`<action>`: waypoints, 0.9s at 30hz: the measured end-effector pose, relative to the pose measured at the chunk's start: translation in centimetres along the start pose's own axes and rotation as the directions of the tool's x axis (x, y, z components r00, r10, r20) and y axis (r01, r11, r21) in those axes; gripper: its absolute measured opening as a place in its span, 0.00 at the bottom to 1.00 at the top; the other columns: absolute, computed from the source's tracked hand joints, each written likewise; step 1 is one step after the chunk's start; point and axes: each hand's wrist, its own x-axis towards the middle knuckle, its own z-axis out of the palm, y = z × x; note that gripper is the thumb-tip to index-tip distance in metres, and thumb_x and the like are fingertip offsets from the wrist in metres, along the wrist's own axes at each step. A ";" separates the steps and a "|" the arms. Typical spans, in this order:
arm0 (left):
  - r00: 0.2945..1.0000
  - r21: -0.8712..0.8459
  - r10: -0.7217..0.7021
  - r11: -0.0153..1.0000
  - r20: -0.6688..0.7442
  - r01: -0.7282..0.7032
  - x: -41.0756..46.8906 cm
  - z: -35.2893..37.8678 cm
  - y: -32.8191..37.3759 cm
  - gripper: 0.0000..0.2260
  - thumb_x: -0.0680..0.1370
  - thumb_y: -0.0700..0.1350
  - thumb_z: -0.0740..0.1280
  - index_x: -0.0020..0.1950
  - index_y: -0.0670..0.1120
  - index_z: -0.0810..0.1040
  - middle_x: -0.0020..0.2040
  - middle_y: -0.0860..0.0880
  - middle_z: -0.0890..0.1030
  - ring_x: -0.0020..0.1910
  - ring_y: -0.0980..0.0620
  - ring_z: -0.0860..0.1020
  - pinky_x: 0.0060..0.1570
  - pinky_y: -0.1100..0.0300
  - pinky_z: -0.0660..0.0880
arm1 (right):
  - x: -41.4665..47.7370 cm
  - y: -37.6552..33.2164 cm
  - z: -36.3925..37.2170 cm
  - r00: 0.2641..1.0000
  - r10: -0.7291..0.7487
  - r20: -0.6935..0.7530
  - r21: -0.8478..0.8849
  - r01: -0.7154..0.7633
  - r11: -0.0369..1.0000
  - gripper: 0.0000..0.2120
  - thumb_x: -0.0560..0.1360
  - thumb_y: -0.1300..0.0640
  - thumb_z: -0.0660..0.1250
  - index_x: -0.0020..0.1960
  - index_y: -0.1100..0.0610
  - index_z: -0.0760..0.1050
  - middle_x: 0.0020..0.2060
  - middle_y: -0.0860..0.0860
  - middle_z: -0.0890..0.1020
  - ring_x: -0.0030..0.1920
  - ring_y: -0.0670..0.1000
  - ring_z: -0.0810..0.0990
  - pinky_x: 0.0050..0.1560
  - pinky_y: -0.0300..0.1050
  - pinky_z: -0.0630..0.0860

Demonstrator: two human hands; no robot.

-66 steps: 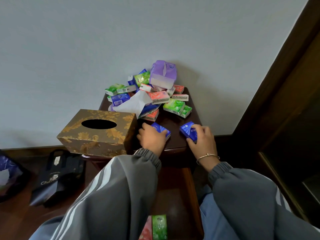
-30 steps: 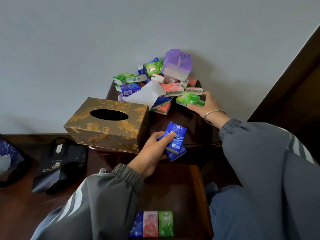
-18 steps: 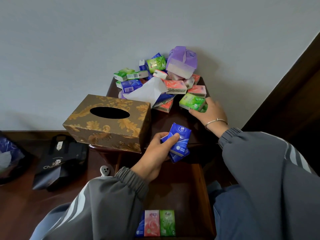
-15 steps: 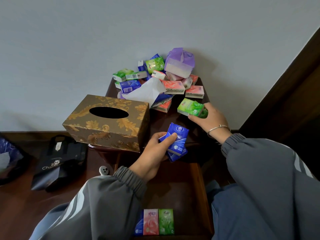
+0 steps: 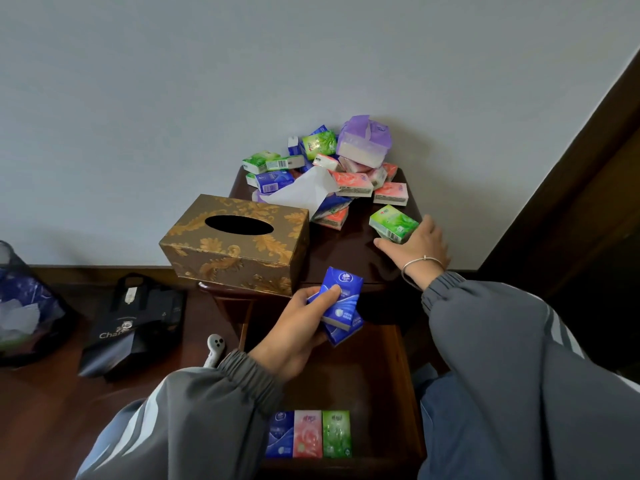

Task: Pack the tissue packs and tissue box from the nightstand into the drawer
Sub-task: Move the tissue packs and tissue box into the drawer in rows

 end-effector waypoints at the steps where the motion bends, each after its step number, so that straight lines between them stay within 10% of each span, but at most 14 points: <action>1: 1.000 0.002 -0.006 1.000 0.008 0.006 -0.5 -0.3 -0.2 0.20 0.75 0.50 0.70 0.63 0.46 0.72 0.51 0.47 0.84 0.41 0.55 0.85 0.37 0.60 0.80 | 0.0 -0.5 0.0 0.996 -0.073 -0.053 -0.023 0.072 0.997 0.46 0.61 0.36 0.73 0.69 0.58 0.61 0.66 0.57 0.69 0.66 0.61 0.68 0.62 0.57 0.67; 16: 0.996 -0.095 -0.090 0.991 0.015 0.091 -4.6 -6.1 -5.1 0.20 0.75 0.47 0.70 0.64 0.42 0.73 0.46 0.45 0.84 0.44 0.49 0.83 0.53 0.46 0.80 | -0.8 -1.5 -1.0 0.959 -0.222 0.174 -0.184 0.253 0.950 0.27 0.67 0.50 0.72 0.60 0.59 0.68 0.54 0.60 0.79 0.53 0.63 0.78 0.47 0.49 0.72; 21: 0.985 -0.095 -0.152 0.985 -0.088 0.143 -4.2 -8.0 -7.8 0.19 0.75 0.45 0.70 0.63 0.40 0.73 0.41 0.45 0.83 0.36 0.50 0.81 0.35 0.57 0.78 | -9.4 3.7 -3.1 0.941 -0.216 0.260 0.300 0.134 0.944 0.19 0.62 0.49 0.76 0.48 0.47 0.72 0.39 0.41 0.77 0.38 0.43 0.76 0.35 0.36 0.67; 27: 0.945 -0.162 -0.252 0.962 -0.208 0.221 -2.9 -9.4 -9.9 0.16 0.77 0.40 0.68 0.62 0.36 0.70 0.35 0.42 0.77 0.17 0.56 0.73 0.17 0.66 0.69 | -17.0 8.9 4.2 0.787 -0.021 0.617 0.010 0.019 1.000 0.20 0.63 0.45 0.74 0.49 0.49 0.69 0.41 0.44 0.78 0.41 0.46 0.76 0.39 0.38 0.70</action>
